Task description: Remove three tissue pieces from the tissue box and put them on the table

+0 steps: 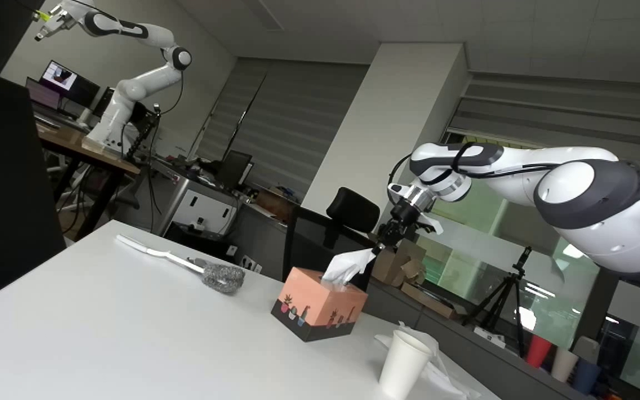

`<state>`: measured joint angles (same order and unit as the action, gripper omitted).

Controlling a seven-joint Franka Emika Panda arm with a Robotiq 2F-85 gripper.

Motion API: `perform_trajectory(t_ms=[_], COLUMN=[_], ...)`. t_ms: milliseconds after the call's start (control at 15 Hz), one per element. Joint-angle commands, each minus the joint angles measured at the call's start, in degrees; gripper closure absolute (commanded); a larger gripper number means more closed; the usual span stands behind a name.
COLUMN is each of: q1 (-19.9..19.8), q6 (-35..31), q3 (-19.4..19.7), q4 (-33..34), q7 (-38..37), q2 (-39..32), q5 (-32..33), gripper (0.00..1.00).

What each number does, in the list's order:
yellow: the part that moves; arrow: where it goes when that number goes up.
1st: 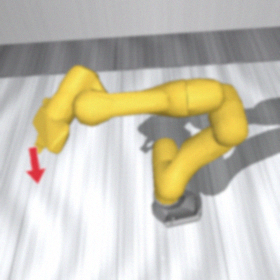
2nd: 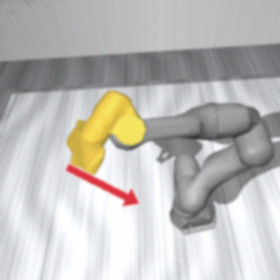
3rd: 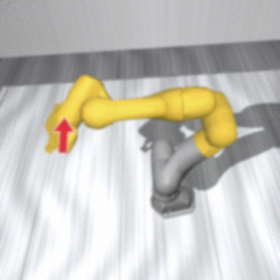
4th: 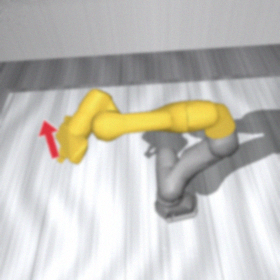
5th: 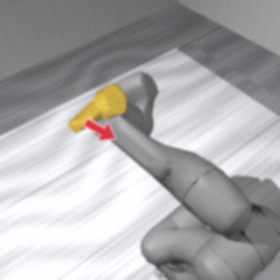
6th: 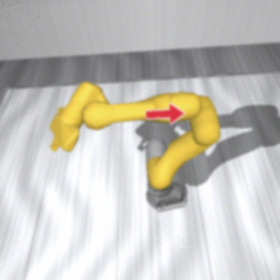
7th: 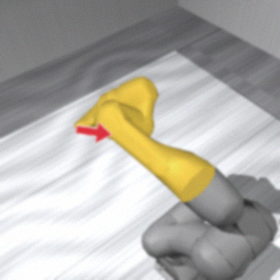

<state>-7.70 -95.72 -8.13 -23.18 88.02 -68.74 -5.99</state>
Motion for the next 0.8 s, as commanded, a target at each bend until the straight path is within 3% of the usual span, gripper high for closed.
perform_trajectory(t_ms=[0,733], q1=[-2.69,-10.87], q6=[0.44,1.63], q3=[0.53,2.30], q4=[0.17,-1.55], q7=[-4.79,-11.52], q2=[4.37,11.00], q5=[-0.48,-0.27], gripper=[1.00,1.00])
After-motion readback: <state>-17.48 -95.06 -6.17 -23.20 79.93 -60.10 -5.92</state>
